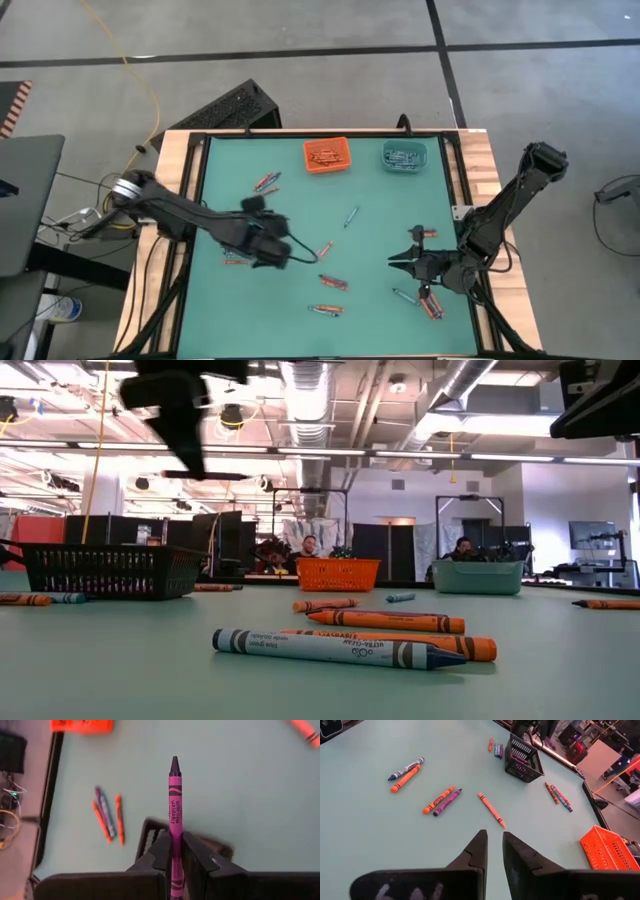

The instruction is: Sort crayons

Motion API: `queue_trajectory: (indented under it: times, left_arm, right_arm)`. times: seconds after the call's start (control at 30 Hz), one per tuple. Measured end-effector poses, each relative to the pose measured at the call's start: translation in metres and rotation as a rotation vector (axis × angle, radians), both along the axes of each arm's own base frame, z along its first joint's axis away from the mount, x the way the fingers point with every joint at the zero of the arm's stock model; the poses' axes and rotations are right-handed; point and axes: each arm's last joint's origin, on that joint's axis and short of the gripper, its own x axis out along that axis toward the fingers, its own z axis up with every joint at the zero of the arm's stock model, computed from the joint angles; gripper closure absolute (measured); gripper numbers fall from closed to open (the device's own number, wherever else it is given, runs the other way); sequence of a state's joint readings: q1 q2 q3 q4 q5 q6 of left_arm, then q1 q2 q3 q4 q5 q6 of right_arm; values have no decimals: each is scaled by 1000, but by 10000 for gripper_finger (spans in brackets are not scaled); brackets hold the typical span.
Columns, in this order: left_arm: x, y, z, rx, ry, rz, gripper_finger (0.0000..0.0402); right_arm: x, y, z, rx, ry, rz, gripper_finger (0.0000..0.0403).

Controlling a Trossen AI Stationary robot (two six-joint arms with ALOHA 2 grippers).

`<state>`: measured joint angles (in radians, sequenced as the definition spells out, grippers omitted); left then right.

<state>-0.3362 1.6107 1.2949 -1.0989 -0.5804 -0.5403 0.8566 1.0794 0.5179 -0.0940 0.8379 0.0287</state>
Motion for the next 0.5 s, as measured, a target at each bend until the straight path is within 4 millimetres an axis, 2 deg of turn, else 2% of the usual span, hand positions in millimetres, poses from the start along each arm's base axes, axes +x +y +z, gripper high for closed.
queue_trajectory:
  times: [0.23, 0.4, 0.5]
  left_arm:
    - [-58, 14, -21, -29, -23, 48, 386]
    - [-83, 27, -48, -62, 20, 98, 386]
    - [-92, 31, -64, -123, 56, 114, 386]
  right_arm:
    - [0, 0, 0, 0, -1, -2, 339]
    - [0, 0, 0, 0, -1, -2, 339]
    - [0, 0, 0, 0, -1, -2, 339]
